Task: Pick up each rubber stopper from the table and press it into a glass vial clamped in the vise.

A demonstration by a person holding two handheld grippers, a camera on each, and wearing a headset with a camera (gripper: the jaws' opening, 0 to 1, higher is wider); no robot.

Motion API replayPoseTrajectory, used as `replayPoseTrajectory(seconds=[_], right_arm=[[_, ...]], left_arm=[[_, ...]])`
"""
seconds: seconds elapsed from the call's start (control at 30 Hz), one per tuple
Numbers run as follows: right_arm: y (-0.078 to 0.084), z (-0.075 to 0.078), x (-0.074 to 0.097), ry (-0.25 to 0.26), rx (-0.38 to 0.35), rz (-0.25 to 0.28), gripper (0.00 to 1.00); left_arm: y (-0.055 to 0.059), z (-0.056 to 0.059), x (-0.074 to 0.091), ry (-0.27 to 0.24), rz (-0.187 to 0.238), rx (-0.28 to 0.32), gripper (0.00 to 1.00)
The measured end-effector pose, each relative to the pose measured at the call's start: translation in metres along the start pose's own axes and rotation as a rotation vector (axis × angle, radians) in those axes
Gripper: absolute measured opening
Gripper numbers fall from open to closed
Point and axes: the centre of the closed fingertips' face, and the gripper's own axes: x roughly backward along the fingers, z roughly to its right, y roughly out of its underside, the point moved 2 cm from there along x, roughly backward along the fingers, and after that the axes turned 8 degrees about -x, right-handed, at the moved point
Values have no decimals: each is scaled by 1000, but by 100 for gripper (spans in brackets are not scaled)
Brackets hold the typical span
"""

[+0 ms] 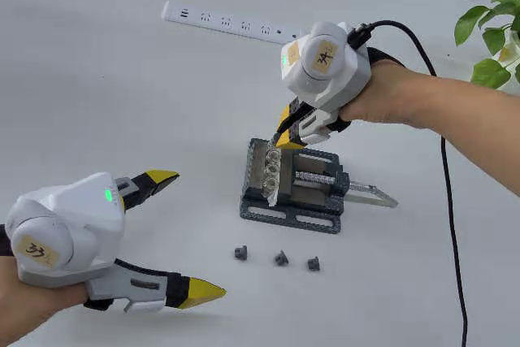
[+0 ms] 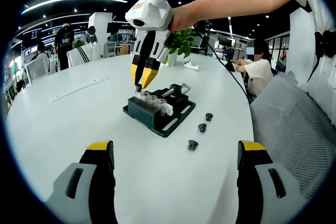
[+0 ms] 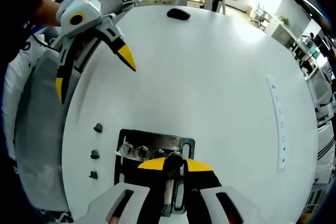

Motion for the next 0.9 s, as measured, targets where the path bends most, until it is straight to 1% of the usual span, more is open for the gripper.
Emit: replayPoseTrajectory(seconds=[0.2, 0.27, 0.47, 0.5, 0.63, 0.9], right_arm=[[0, 2, 0, -1, -9, 3, 7], [-1, 1, 1, -10, -11, -1, 7], [0, 0, 1, -23, -42, -10, 7], [0, -2, 1, -32, -50, -15, 6], [-1, -2, 1, -36, -53, -20, 6], [-1, -3, 0, -49, -66, -52, 6]], left_arm=[[0, 0, 0, 0, 1, 1, 98], [0, 0, 0, -2, 2, 0, 98], [0, 0, 1, -5, 4, 3, 98], [1, 1, 1, -6, 5, 5, 98], [1, 1, 1, -6, 7, 8, 98], [-1, 1, 1, -10, 13, 10, 98]])
